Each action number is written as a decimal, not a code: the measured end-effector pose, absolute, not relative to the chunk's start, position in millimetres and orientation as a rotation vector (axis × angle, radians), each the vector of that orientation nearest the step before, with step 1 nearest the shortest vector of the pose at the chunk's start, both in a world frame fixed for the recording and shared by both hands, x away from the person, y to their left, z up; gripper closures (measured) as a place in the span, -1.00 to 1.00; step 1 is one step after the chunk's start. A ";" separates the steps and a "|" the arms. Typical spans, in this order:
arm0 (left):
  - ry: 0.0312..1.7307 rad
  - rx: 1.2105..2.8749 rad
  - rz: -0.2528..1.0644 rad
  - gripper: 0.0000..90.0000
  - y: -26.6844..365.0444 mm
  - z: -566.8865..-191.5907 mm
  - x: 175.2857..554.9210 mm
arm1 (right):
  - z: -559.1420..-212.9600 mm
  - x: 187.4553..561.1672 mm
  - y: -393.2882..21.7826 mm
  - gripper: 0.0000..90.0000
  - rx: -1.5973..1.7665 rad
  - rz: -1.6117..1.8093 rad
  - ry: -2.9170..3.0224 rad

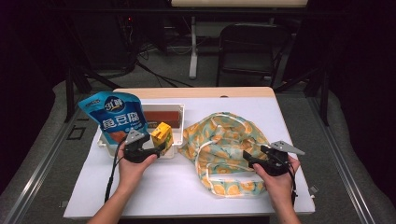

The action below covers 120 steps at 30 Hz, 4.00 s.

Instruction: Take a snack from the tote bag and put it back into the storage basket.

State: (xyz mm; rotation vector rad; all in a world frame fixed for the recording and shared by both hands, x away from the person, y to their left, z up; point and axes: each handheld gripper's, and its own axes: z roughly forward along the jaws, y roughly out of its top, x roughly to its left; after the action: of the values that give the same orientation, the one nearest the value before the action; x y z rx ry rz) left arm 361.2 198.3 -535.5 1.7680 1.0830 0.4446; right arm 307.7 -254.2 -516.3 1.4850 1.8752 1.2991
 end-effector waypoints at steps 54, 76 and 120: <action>1.326 1.656 0.371 1.00 175.4 -526.5 393.6 | -517.0 306.3 -253.6 -0.52 1.485 1.304 1.866; 1.441 1.458 0.489 1.00 195.4 -515.7 397.0 | -513.7 302.2 -259.4 0.10 1.463 1.393 1.830; 1.356 1.538 0.500 1.00 177.8 -516.9 381.4 | -507.3 299.4 -249.6 0.86 1.394 1.459 1.848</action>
State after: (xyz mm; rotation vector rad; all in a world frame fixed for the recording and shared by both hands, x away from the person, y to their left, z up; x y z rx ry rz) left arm 381.4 177.8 -516.9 1.5378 1.3562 0.5000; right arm 299.4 -249.6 -507.3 1.3941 1.8478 1.4591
